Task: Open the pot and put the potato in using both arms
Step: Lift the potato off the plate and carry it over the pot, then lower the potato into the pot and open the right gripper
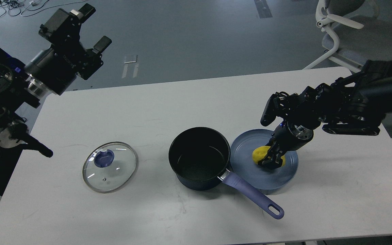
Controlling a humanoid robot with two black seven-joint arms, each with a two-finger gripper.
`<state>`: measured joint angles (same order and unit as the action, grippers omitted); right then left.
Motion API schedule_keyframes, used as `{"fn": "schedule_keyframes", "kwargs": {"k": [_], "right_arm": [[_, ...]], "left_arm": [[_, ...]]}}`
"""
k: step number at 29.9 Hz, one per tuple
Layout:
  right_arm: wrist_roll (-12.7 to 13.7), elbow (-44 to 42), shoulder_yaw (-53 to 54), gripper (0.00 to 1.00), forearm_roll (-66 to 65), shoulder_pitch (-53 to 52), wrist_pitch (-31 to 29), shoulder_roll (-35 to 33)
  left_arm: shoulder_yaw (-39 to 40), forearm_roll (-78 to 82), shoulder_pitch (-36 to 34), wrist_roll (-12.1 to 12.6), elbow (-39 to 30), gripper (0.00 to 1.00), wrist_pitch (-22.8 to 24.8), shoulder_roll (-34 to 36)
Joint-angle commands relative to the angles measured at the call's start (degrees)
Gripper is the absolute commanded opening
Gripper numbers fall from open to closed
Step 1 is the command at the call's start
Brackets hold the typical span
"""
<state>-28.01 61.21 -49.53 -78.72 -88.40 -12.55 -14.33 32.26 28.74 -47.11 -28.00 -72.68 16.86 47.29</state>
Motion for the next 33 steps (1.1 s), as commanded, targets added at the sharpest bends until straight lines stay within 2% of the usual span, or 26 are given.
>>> {"fn": "schedule_keyframes", "kwargs": {"k": [1,9,13,27,33], "right_arm": [[0.01,2.51,0.31,0.26,0.41,-4.93,-0.02,-1.92],[0.01,4.44,1.02,0.27,7.08,-15.3,-0.28,-2.55],[0.01,5.15,0.93,0.28,13.23,-17.59,-0.46,1.66],[0.01,3.66,0.23,0.28,18.43,-16.46,2.7,13.97],[0.01,1.81,0.14,0.28,20.27,-14.17,3.76,14.33]], "left_arm": [[0.0,0.0,0.0,0.0,-0.09,0.98,0.02,0.08],[0.88,0.0,0.0,0.0,-0.88,0.98,0.02,0.08],[0.88,0.0,0.09,0.0,-1.32,0.98,0.1,0.17],[1.05,-0.09,0.09,0.0,-1.59,0.98,0.1,-0.01],[1.4,-0.09,0.18,0.14,-2.11,0.98,0.1,-0.01]]}}
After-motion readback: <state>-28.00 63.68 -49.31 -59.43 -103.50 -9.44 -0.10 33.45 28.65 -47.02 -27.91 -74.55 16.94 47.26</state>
